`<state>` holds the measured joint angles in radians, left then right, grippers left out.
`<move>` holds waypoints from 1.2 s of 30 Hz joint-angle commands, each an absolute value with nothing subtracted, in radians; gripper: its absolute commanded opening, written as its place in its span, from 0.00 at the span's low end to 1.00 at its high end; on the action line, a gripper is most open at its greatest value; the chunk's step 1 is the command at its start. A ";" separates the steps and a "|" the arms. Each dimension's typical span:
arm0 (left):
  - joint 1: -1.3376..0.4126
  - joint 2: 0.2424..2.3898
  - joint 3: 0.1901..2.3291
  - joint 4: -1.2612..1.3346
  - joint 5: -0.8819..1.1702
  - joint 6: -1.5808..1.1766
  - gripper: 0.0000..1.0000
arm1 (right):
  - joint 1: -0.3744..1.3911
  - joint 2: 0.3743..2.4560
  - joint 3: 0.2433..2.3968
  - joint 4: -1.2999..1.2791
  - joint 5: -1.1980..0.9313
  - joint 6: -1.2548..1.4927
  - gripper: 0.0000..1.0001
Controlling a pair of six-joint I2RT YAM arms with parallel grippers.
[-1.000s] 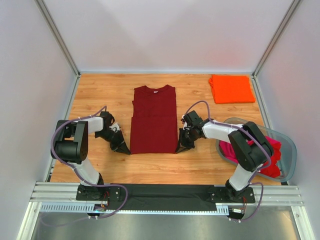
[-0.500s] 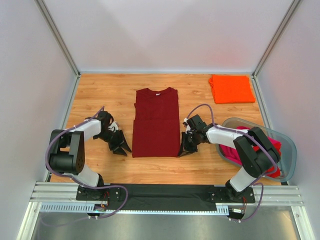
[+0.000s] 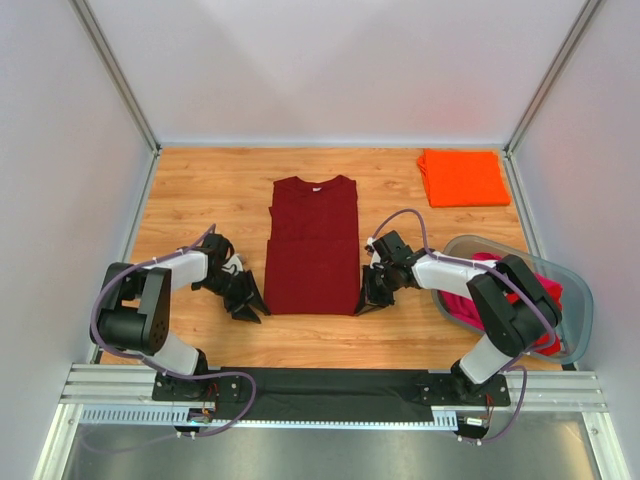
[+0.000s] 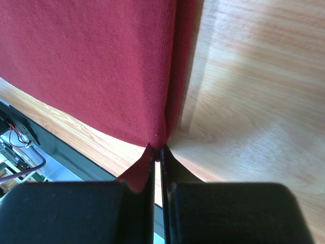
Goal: Fold and stack the t-shirts
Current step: Fold the tshirt
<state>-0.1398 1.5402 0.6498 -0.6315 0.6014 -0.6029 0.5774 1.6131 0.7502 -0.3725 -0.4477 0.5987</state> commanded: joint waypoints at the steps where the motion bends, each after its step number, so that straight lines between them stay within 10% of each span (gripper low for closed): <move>1: -0.143 1.565 0.654 -0.594 0.528 -0.621 0.46 | 0.598 1.620 0.710 -0.394 -0.393 0.587 0.00; 36: -0.146 1.549 0.650 -0.581 0.405 -0.683 0.39 | 0.617 1.585 0.683 -0.393 -0.399 0.597 0.00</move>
